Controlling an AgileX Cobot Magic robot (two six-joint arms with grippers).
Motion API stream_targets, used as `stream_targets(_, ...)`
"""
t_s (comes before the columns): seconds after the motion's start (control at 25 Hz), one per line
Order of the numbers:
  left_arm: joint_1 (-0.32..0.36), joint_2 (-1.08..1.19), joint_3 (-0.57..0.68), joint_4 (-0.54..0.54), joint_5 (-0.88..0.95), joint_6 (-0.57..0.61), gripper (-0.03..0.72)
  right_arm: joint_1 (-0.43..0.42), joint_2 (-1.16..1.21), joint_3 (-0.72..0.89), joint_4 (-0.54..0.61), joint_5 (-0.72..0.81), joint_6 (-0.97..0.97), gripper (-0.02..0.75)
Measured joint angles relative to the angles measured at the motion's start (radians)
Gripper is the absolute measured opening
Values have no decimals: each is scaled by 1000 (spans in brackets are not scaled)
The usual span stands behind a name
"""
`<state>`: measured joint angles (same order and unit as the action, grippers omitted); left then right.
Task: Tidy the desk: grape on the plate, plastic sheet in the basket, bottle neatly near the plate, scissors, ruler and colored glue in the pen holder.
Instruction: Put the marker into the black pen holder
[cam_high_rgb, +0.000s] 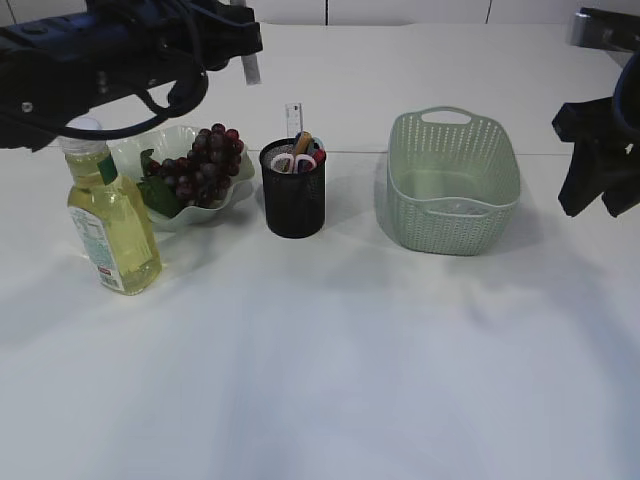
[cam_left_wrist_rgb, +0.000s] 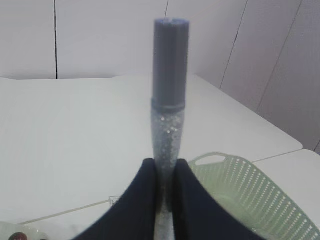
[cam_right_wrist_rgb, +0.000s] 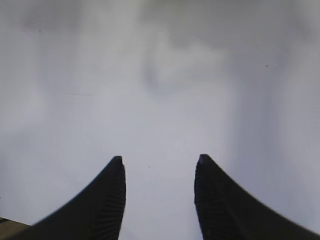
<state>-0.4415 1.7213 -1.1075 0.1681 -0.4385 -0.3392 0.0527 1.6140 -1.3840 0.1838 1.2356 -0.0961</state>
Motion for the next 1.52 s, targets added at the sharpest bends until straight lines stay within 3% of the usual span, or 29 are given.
stream_targets(0.4, 2, 243, -184, -3, -2, 0, 36, 0, 0, 0, 2, 0, -2, 364)
stream_targets(1.52, 19, 382, -264, -3, 10, 0, 43, 0, 0, 0, 2, 0, -4, 364)
